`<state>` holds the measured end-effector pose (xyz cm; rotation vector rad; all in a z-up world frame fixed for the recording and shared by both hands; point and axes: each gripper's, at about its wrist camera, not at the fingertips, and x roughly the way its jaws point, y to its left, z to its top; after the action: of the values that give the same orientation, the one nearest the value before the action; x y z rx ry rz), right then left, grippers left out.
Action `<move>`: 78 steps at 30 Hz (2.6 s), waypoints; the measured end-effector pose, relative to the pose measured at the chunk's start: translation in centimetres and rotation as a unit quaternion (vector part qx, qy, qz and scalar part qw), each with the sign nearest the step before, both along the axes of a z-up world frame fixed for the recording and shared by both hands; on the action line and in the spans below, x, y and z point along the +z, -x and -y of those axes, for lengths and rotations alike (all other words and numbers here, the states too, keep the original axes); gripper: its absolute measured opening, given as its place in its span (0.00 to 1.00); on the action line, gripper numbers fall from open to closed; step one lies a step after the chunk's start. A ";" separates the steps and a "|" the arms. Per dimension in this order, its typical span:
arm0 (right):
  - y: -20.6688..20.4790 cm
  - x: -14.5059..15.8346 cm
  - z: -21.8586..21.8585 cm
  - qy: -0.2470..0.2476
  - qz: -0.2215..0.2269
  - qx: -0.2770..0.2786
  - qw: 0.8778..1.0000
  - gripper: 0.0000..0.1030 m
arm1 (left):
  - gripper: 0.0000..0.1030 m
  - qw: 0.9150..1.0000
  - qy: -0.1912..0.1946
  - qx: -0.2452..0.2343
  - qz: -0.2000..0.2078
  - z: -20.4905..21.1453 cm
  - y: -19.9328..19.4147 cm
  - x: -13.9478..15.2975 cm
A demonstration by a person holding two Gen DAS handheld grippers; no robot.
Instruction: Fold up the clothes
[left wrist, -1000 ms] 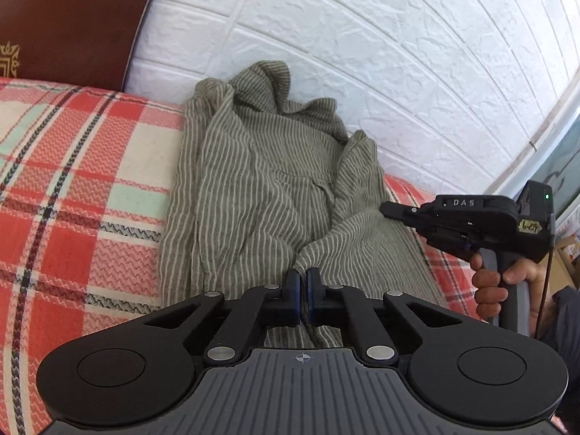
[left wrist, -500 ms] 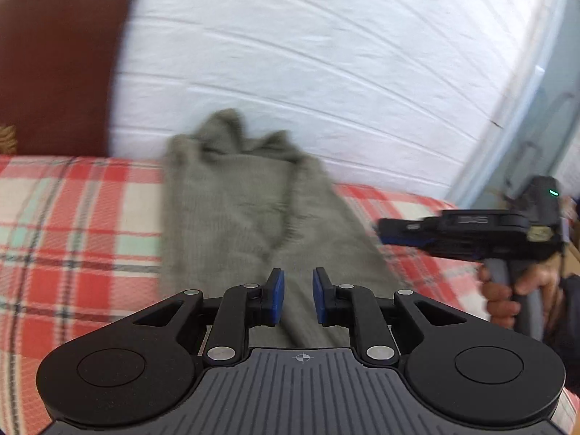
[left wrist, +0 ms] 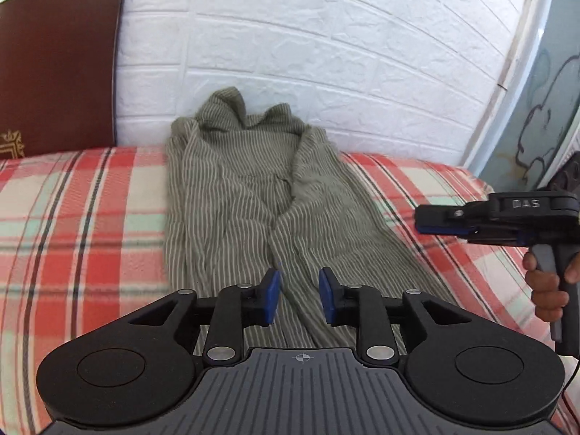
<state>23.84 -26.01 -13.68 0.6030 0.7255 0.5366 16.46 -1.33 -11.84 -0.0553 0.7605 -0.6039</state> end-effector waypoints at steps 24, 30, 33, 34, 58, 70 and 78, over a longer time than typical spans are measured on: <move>20.1 -0.9 0.3 0.018 -0.033 0.016 0.999 0.38 | 0.58 0.995 -0.038 -0.090 -0.020 -1.8 14.7 -1.8; 21.1 -0.5 1.4 0.041 -0.037 -0.002 0.998 0.48 | 0.66 0.997 -0.070 0.008 -0.014 -7.5 15.9 -1.7; 21.8 -0.9 2.2 0.047 -0.050 -0.017 0.997 0.48 | 0.65 0.996 -0.060 0.034 -0.062 -9.4 15.9 -3.3; 22.0 -1.0 2.4 0.049 -0.053 -0.022 0.997 0.48 | 0.65 0.995 -0.049 0.035 -0.079 -9.8 15.9 -3.7; 24.3 4.4 -5.8 0.107 0.060 0.097 0.988 0.66 | 0.63 0.999 -0.029 -0.026 -0.037 -10.3 20.0 -2.7; 22.4 1.2 -17.9 0.293 0.086 0.291 0.907 0.63 | 0.64 0.951 -0.222 -0.176 0.122 -6.6 23.7 -2.9; 20.8 2.0 -16.2 0.271 0.053 0.247 0.929 0.13 | 0.64 0.927 -0.259 -0.216 0.161 -4.6 23.6 -3.6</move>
<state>3.00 -9.85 -11.70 -0.1368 0.8809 0.7869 -7.12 3.25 -15.42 0.7022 0.5900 -0.7874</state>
